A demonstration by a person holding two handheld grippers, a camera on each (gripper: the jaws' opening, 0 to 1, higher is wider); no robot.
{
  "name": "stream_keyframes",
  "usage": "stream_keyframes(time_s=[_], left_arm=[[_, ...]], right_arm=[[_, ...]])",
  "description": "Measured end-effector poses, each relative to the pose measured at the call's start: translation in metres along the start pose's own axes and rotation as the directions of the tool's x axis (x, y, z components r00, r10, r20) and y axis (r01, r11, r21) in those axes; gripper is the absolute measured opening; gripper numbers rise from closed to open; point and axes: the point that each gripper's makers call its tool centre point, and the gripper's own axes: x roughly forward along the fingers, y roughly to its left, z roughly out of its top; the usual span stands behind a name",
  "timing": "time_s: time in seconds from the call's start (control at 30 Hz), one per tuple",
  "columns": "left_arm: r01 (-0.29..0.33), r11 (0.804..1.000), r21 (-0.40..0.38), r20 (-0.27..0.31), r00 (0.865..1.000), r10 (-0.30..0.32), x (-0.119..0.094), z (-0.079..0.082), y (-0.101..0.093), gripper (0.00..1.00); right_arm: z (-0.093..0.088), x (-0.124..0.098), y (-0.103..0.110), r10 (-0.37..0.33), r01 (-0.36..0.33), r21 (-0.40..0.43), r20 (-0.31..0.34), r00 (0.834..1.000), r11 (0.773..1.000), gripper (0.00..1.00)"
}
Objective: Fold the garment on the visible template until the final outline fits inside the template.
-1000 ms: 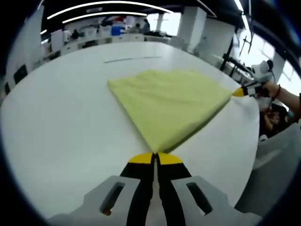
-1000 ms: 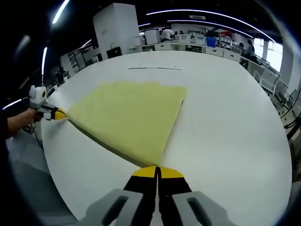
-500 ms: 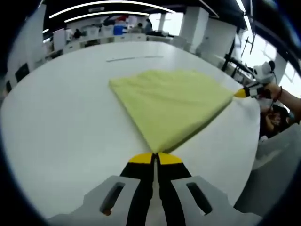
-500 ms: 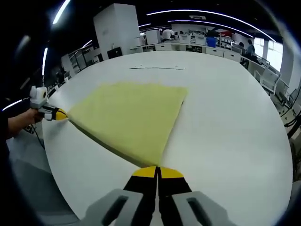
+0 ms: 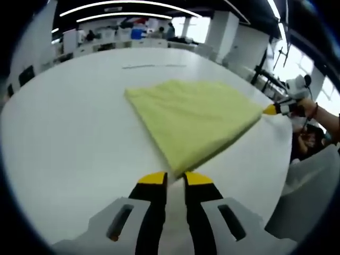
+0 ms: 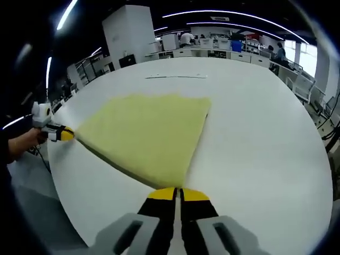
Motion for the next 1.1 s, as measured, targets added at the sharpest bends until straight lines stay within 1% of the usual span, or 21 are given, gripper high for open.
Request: stream_keyframes(time_s=[0.03,0.07,0.1,0.2,0.3,0.4,0.47,0.53,0.63,0.7,0.77,0.9,1.03,1.1], left_arm=[[0.0,1.0,-0.003,0.004,1.0,0.0,-0.001,0.001,0.0,0.15],[0.001,1.0,-0.006,0.005,1.0,-0.001,-0.002,0.002,-0.001,0.18],[0.003,1.0,-0.009,0.009,1.0,-0.003,-0.004,0.003,-0.002,0.21],[0.008,1.0,-0.023,0.011,1.0,-0.008,-0.008,0.006,-0.005,0.28],[0.009,1.0,-0.022,0.029,1.0,-0.008,-0.012,0.012,-0.008,0.39],[0.017,1.0,-0.022,0.042,0.999,-0.016,-0.016,0.017,-0.012,0.44],[0.016,1.0,-0.02,0.043,0.999,-0.015,-0.02,0.019,-0.014,0.5],[0.02,1.0,-0.013,0.056,0.998,-0.019,-0.024,0.024,-0.017,0.54],[0.021,1.0,0.002,0.092,0.996,-0.022,-0.031,0.034,-0.022,0.62],[0.028,1.0,0.012,0.136,0.99,-0.029,-0.037,0.044,-0.027,0.7],[0.038,0.999,0.013,0.148,0.988,-0.04,-0.043,0.049,-0.033,0.76],[0.056,0.998,0.018,0.15,0.987,-0.058,-0.051,0.053,-0.043,0.83],[0.064,0.998,0.02,0.163,0.984,-0.066,-0.06,0.058,-0.05,0.9],[0.063,0.998,0.01,0.175,0.982,-0.064,-0.065,0.06,-0.053,0.92]], right_arm=[[0.002,-0.001,0.0,-0.005,0.005,0.011,0.006,1.0,1.0,0.02],[0.003,-0.001,0.0,-0.007,0.007,0.019,0.005,1.0,1.0,0.06],[0.004,-0.002,0.0,-0.009,0.009,0.04,0.0,1.0,0.999,0.14],[0.008,-0.005,0.003,-0.016,0.016,0.044,0.003,1.0,0.999,0.36],[0.016,-0.01,0.006,-0.017,0.017,0.032,0.014,1.0,0.999,0.46],[0.027,-0.016,0.013,-0.002,0.001,0.03,0.038,0.999,1.0,0.53],[0.034,-0.021,0.019,0.012,-0.014,0.026,0.051,0.999,1.0,0.56],[0.04,-0.026,0.025,0.025,-0.026,0.021,0.067,0.997,0.999,0.6],[0.048,-0.034,0.032,0.034,-0.033,-0.004,0.079,0.996,0.999,0.66],[0.052,-0.04,0.037,0.039,-0.038,-0.017,0.085,0.996,0.999,0.69],[0.057,-0.047,0.043,0.046,-0.043,-0.033,0.103,0.994,0.999,0.73],[0.063,-0.059,0.052,0.057,-0.05,-0.058,0.121,0.991,0.997,0.82],[0.069,-0.073,0.063,0.065,-0.053,-0.082,0.16,0.985,0.995,0.86],[0.07,-0.079,0.069,0.069,-0.054,-0.086,0.174,0.982,0.995,0.86]])
